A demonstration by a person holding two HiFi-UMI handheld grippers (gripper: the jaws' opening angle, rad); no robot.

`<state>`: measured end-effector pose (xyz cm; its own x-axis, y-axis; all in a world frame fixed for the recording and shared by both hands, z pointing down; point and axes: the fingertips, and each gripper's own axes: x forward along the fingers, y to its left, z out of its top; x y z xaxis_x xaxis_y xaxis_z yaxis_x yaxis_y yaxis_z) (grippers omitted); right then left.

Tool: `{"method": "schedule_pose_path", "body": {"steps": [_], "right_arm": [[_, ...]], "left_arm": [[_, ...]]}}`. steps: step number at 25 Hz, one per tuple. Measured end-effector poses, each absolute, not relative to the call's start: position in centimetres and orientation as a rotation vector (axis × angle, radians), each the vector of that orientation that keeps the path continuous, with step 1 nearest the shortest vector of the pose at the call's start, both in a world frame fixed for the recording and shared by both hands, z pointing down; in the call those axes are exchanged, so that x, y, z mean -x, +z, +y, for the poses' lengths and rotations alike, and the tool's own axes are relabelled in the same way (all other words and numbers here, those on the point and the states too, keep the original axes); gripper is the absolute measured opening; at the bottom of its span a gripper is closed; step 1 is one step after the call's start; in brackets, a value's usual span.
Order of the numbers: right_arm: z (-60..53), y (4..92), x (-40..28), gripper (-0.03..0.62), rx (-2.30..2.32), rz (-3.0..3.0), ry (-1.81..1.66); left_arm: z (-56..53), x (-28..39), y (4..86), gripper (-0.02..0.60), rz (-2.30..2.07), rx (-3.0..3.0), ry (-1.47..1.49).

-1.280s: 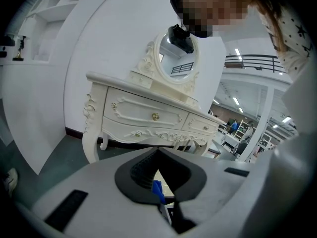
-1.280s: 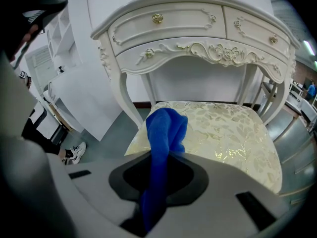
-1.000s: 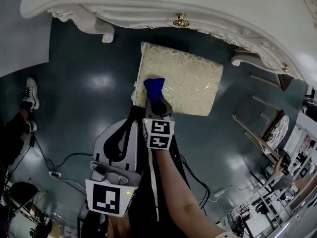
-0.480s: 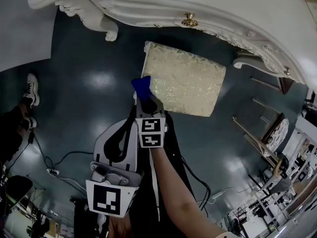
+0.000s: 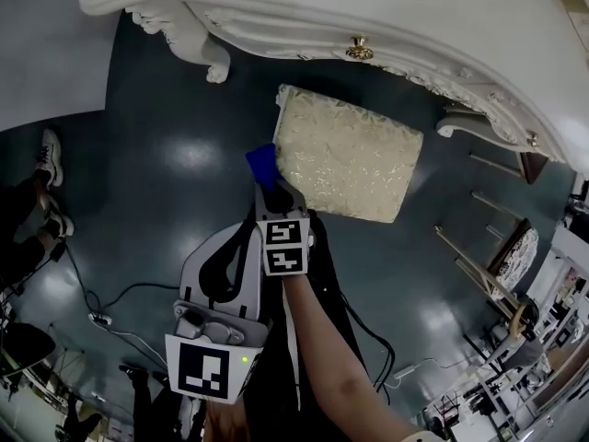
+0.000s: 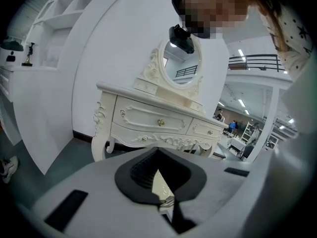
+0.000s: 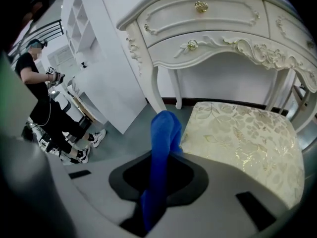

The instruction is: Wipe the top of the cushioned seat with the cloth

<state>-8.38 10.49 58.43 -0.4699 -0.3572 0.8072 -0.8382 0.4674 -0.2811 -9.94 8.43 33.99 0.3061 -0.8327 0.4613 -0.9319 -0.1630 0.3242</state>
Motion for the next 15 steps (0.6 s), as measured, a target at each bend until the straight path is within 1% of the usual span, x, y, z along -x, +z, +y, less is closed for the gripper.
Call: {"method": "schedule_pose_path", "body": {"steps": [6, 15], "right_arm": [[8.7, 52.8, 6.6, 0.065, -1.05, -2.11, 0.857], [5.3, 39.1, 1.9, 0.066, -1.195, -2.222, 0.812]], "left_arm": [[6.4, 9.3, 29.9, -0.002, -1.581, -2.111, 0.209], [2.8, 6.2, 19.3, -0.002, -1.541, -2.286, 0.066]]}}
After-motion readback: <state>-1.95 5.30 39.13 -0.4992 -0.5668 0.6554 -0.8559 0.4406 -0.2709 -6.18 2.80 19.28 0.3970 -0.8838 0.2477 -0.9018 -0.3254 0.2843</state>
